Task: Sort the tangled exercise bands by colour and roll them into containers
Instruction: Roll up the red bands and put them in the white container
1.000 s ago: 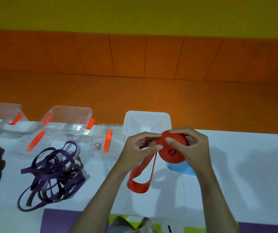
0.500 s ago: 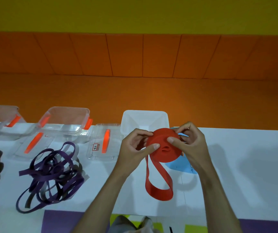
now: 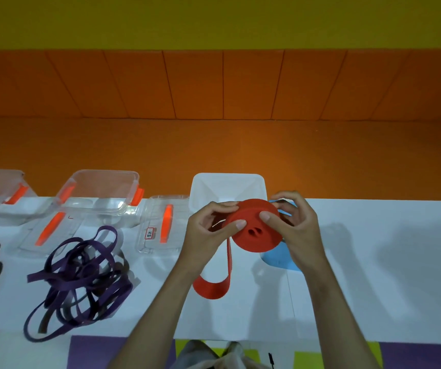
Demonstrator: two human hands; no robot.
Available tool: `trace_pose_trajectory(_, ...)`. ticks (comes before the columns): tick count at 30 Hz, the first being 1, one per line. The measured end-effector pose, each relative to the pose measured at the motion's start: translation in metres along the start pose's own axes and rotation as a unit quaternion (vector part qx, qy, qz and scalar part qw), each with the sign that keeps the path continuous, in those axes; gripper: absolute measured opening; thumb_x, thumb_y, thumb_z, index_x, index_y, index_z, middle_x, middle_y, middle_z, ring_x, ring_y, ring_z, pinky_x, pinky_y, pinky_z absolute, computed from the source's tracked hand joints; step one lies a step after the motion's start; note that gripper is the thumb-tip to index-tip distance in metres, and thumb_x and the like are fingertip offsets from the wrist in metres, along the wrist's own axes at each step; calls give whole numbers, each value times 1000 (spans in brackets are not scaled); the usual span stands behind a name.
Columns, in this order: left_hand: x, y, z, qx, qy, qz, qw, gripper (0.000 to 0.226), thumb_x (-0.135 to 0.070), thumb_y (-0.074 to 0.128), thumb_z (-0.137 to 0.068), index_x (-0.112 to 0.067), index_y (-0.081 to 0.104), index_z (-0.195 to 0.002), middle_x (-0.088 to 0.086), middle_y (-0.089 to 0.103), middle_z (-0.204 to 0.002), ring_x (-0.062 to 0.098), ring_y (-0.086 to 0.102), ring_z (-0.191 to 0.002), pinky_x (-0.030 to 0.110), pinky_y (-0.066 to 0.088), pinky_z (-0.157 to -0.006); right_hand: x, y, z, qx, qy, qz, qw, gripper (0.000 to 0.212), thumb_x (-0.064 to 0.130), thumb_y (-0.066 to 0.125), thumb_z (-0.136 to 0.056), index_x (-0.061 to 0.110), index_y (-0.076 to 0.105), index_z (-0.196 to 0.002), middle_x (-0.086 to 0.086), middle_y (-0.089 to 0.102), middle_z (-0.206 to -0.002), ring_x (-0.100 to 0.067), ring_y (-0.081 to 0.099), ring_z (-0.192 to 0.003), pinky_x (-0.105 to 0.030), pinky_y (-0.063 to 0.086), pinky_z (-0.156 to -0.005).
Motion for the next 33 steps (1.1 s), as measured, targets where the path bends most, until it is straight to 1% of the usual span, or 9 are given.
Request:
trace_pose_trajectory(3,5,-3,-2,42,-34,-20,998,47,-15,87,-82,-21,74,-126,0,75,-124,25,69,-121,48,56,-104,-2,2,-1,2,8,3,1000,24,31,86,-85,32,74,-106,6,75,-112,-21,70,-111,-56,61,-90)
trace_pose_trajectory(9,-2,-5,-4,3,-17,-24,1000,41,-11,90,-76,-18,76,-113,-2,77,-113,24,72,-112,36,62,-91,-1,4,-12,30,23,28,999,40,28,92,-77,11,59,-90,-2,76,-107,-26,73,-104,-60,61,-88)
trace_pose_trajectory(14,1,-6,-3,14,-28,-33,999,44,-21,88,-78,-17,73,-119,-4,76,-118,25,71,-114,40,61,-93,7,2,-16,-1,-16,3,1000,27,25,89,-81,28,72,-101,1,74,-108,-27,71,-107,-45,62,-86)
trace_pose_trajectory(17,-8,-13,-8,37,-20,-31,999,46,-17,87,-78,-16,75,-123,0,76,-119,26,71,-114,42,61,-95,8,13,-17,38,-18,4,999,24,27,83,-83,20,73,-104,3,74,-110,-23,71,-108,-37,61,-85)
trace_pose_trajectory(20,-15,-16,-10,15,2,-35,999,45,-12,89,-76,-16,76,-119,-2,78,-115,21,72,-113,34,61,-93,2,19,-17,62,-4,14,998,34,24,86,-78,8,62,-96,2,75,-108,-22,72,-105,-41,62,-86)
trace_pose_trajectory(23,-10,-13,-8,1,7,-44,999,42,-10,91,-74,-15,74,-113,-2,78,-110,18,73,-110,26,59,-89,0,16,-17,45,-23,48,998,35,17,91,-78,10,59,-89,4,76,-100,-21,72,-100,-43,62,-85)
trace_pose_trajectory(27,0,-8,-8,67,-27,-41,997,50,-16,86,-81,-18,72,-128,-3,75,-125,22,70,-119,37,60,-95,0,14,-15,24,-31,4,999,22,13,85,-84,16,70,-100,1,72,-103,-22,70,-103,-35,61,-84)
trace_pose_trajectory(30,-2,-11,-9,62,-25,-37,997,54,-14,89,-77,-19,72,-128,-2,75,-124,23,70,-118,42,61,-97,-7,18,-15,67,-10,20,998,16,19,80,-88,17,69,-100,5,72,-105,-16,68,-107,-33,59,-86)
trace_pose_trajectory(33,-6,-7,-10,23,1,-45,999,58,-13,96,-67,-20,70,-119,0,77,-113,22,73,-111,34,61,-92,-10,22,-16,94,-3,48,994,40,28,87,-84,6,54,-89,-3,71,-96,-17,69,-95,-31,59,-78)
Point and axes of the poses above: each hand's wrist, its own z-axis away from the middle knuckle, its own y-axis out of the palm, x = y × z, the point moved 8 cm from there along -z, towards the middle knuckle
